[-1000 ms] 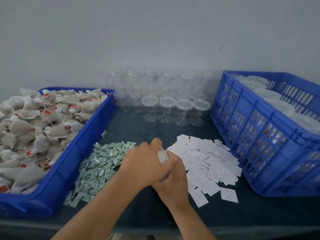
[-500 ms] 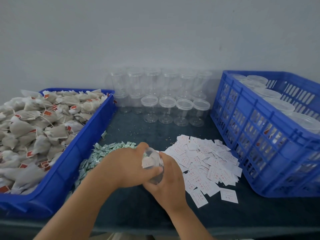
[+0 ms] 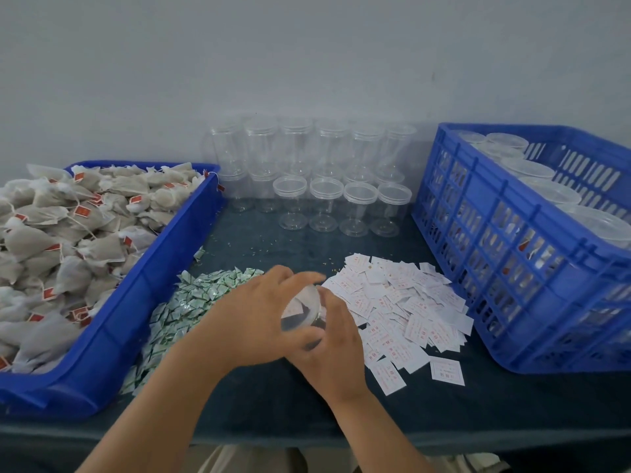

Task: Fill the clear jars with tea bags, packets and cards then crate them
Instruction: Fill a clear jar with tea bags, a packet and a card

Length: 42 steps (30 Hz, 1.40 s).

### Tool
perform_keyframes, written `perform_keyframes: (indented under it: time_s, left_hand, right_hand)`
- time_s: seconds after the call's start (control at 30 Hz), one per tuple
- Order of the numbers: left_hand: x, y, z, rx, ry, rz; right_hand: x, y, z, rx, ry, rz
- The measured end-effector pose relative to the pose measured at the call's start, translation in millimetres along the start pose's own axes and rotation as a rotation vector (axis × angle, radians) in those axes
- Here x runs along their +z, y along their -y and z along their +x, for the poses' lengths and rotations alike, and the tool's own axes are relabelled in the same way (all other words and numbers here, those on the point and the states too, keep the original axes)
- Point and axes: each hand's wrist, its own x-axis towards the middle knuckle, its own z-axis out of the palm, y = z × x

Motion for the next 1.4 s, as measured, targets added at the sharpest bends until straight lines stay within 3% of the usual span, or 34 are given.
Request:
perform_keyframes:
  time_s: [0.1, 0.17, 0.2, 0.27, 0.4, 0.57, 0.7, 0.93, 1.13, 1.3, 1.4]
  left_hand:
    - [-6, 0, 1, -0.086, -0.195, -0.072]
    - [-14, 4, 6, -0.267, -0.404, -0.344]
    - [-18, 9, 10, -0.358, -0.432, -0.503]
    - [-18, 22, 21, -0.444, -0.36, -0.745]
    - [31, 37, 36, -0.497, -0.323, -0.81]
    - [96, 48, 28, -0.399, -0.367, -0.404]
    - [114, 48, 20, -0.288, -0.417, -0.281]
    - [98, 55, 12, -0.325, -0.669, -0.606]
    - [18, 66, -16, -0.297, -0.575, -0.437]
    - [-72, 125, -6, -0.455, -0.431, -0.369]
    - [-107, 181, 14, -0.602, -0.315, -0.169]
  right_hand:
    - [2, -2, -2, -0.025, -0.016, -0.038]
    - [2, -2, -1, -0.009, -0.056, -0.073]
    - [0, -2, 1, 0.036, -0.079, -0.05]
    - [-6, 0, 3, 0.182, -0.09, 0.12]
    - [-20, 9, 3, 0.326, -0.086, 0.406]
    - [-24, 9, 0, 0.364, -0.011, 0.463]
    - [-23, 8, 0, 0.335, 0.1, 0.445]
    - [-23, 5, -1, 0.317, 0.241, 0.453]
    - [-22, 6, -4, 0.201, 0.441, 0.387]
    - [-20, 7, -6, 0.152, 0.47, 0.408]
    - [-20, 11, -5, 0.157, 0.439, 0.438]
